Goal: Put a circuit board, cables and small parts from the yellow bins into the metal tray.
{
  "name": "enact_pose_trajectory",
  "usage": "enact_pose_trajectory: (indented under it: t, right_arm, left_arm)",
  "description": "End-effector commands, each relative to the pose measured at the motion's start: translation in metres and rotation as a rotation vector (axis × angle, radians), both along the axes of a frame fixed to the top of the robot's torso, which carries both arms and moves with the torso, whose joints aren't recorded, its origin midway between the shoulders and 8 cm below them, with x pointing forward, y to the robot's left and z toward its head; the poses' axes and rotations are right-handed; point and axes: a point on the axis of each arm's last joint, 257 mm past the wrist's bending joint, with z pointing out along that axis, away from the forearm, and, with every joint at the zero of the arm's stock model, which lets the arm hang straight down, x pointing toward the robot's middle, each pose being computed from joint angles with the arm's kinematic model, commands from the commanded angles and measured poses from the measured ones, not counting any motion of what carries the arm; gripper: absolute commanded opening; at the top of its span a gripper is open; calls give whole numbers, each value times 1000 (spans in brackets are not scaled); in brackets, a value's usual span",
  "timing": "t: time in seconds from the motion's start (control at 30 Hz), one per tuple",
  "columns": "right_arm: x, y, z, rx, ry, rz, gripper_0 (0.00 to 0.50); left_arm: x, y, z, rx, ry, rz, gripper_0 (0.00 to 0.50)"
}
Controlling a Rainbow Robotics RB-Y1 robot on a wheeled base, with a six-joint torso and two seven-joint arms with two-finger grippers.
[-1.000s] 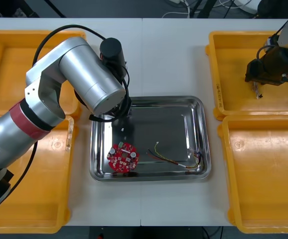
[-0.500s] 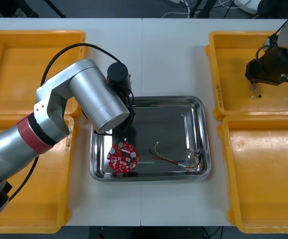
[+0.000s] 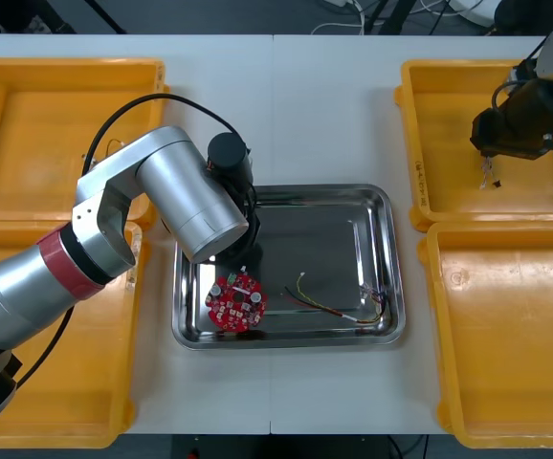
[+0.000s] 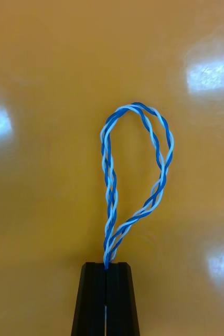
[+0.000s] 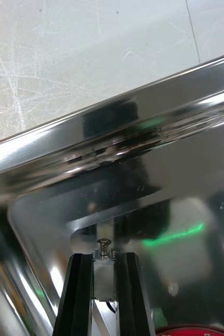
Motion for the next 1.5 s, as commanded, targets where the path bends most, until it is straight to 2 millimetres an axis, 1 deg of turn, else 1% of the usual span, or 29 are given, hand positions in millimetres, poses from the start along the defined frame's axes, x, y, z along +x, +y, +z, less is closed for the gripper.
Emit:
enact_pose_trajectory:
  t: [0.03, 0.17, 0.23, 0.27, 0.3, 0.33, 0.37, 0.4, 0.5, 0.53, 0.57, 0.6, 0.63, 0.8, 0.93, 1.0, 1.03, 1.13, 1.23, 1.33, 1.4, 1.43, 1.47, 1.5]
  right_arm:
    - [12, 13, 56, -46, -41, 51, 0]
    - [3, 13, 77, -63, -19, 67, 0]
    - [-1, 14, 84, -69, -9, 71, 0]
    - [-4, 15, 88, -72, 0, 76, 0]
    - [-7, 16, 92, -77, 7, 82, 0]
    - [-9, 16, 94, -78, 12, 84, 0]
    - [-12, 17, 99, -85, 18, 90, 0]
    - [-15, 16, 104, -91, 25, 95, 0]
    - [-25, 17, 110, -100, 39, 105, 0]
    - [-28, 16, 111, -102, 43, 103, 0]
    - [-31, 16, 113, -108, 43, 108, 0]
    - [-37, 15, 113, -111, 49, 112, 0]
    - [-40, 13, 114, -115, 49, 112, 0]
    - [-68, 11, 116, -144, 68, 138, 0]
    - [-84, 19, 119, -139, 76, 179, 0]
    - [-85, 22, 120, -141, 65, 192, 0]
    - [-86, 26, 123, -141, 40, 214, 0]
    - [-86, 38, 126, -153, 16, 261, 0]
    - [-87, 60, 131, -161, -18, 331, 0]
    - [-90, 92, 137, -201, -64, 431, 0]
    - [-93, 104, 138, -219, -73, 470, 0]
    - [-98, 121, 135, -243, -83, 525, 0]
    - [-100, 125, 135, -248, -87, 538, 0]
    - [-104, 135, 133, -262, -94, 572, 0]
  left_arm:
    - [-4, -16, -3, -66, 0, 48, 0]
    - [-4, -15, -3, -66, -1, 52, 2]
    - [-4, -15, -3, -67, -2, 55, 19]
    - [-3, -15, -2, -67, -3, 55, 79]
    - [-3, -15, -2, -67, -3, 56, 169]
    - [-3, -15, -2, -67, -5, 57, 206]
    - [-3, -16, -2, -68, -4, 56, 283]
    - [-3, -15, -2, -68, -5, 56, 332]
    - [-3, -17, -2, -70, -8, 52, 393]
    - [-2, -16, -2, -70, -9, 53, 405]
    - [-2, -17, -2, -73, -10, 52, 440]
    - [-2, -17, -2, -72, -10, 53, 491]
    - [-2, -18, -2, -75, -11, 52, 500]
    - [-2, -18, -1, -74, -11, 52, 500]
    - [1, -19, 3, -74, -23, 56, 500]
    - [2, -19, 6, -76, -22, 60, 500]
    - [4, -17, 13, -83, -18, 66, 500]
    - [7, -16, 23, -104, -14, 76, 500]
    - [15, -13, 37, -121, -25, 87, 500]
    - [24, -4, 55, -133, -32, 85, 500]
    - [26, 0, 60, -137, -30, 80, 500]
    - [29, 8, 68, -139, -27, 77, 500]
    - [31, 10, 70, -138, -25, 79, 500]
    - [33, 15, 76, -134, -22, 77, 500]
